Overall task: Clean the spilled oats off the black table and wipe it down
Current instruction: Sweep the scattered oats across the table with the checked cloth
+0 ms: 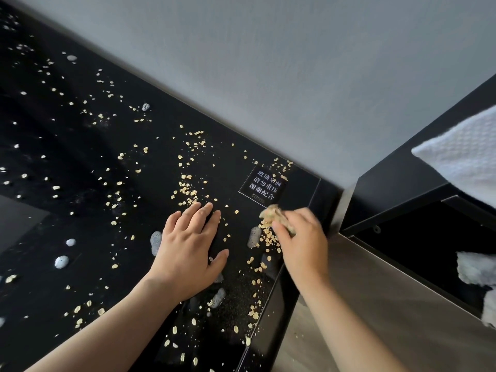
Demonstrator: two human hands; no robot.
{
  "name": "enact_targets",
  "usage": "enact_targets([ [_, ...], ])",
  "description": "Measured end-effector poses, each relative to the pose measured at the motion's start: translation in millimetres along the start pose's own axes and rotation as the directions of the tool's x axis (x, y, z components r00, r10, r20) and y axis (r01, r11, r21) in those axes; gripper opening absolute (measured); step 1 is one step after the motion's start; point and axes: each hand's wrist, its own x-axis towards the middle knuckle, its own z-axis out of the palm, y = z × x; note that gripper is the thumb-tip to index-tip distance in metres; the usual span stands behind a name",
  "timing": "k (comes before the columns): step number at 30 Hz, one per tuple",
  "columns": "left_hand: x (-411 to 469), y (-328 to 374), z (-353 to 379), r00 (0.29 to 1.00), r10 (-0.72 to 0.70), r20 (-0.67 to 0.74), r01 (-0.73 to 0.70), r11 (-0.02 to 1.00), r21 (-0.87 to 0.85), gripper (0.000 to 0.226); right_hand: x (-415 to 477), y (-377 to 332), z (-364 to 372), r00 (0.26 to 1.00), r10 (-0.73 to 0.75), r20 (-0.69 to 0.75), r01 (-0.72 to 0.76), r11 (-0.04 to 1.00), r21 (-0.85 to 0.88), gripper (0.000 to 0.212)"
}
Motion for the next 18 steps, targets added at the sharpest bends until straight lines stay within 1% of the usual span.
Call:
enact_targets([
  [1,-0.1,-0.3,-0.3,1.0,0.001,-0.001,-0.001,1.0,-0.001,0.072,-11.7,-3.1,-2.5,0.999,-0.017,0.035,0.015,0.998,0.058,0.009],
  [2,-0.5,-0.9,-0.6,1.0,0.004,-0.004,-0.004,1.0,0.0,0.072,-19.7,-4.7,-5.6,0.999,-0.023,0.04,0.018,0.994,0.107,0.008],
  [3,-0.6,-1.3,-0.8,1.0,0.008,-0.005,-0.008,1.0,0.002,0.072,-22.3,-4.3,-8.8,1.0,-0.011,0.009,0.009,0.99,0.143,0.007],
  [5,-1.0,-1.9,-0.8,1.0,0.013,-0.005,-0.013,1.0,0.008,0.072,-15.8,-2.5,-17.0,0.993,0.055,-0.105,-0.038,0.986,0.163,0.008],
  [7,-0.8,-1.7,-0.2,1.0,0.015,0.001,-0.015,1.0,0.016,0.072,-2.1,0.8,-21.6,0.975,0.126,-0.181,-0.104,0.986,0.127,0.011],
  [8,-0.5,-1.6,-0.3,1.0,0.015,0.003,-0.015,1.0,0.017,0.073,4.0,3.1,-20.4,0.971,0.146,-0.192,-0.131,0.988,0.088,0.013],
  [11,-0.6,-0.9,-1.1,1.0,0.009,0.003,-0.009,1.0,0.015,0.073,9.7,8.9,-3.9,0.974,0.148,-0.171,-0.161,0.985,-0.06,0.016],
  [13,-0.7,-1.3,-1.4,1.0,0.011,0.005,-0.011,1.0,0.013,0.072,5.7,7.4,5.1,0.971,0.163,-0.174,-0.179,0.981,-0.08,0.017],
  [14,-0.7,-1.7,-1.6,1.0,0.013,0.006,-0.013,1.0,0.014,0.072,1.6,4.0,7.6,0.973,0.154,-0.174,-0.167,0.984,-0.067,0.016],
  [16,-0.7,-2.1,-2.1,1.0,0.019,0.009,-0.02,1.0,0.022,0.072,-12.6,-5.6,11.7,0.985,0.074,-0.155,-0.079,0.996,-0.03,0.013],
  [18,-1.3,-2.9,-2.9,1.0,0.026,0.013,-0.026,0.999,0.029,0.071,-33.1,-15.7,14.4,0.997,-0.012,-0.083,0.014,1.0,0.019,0.014],
])
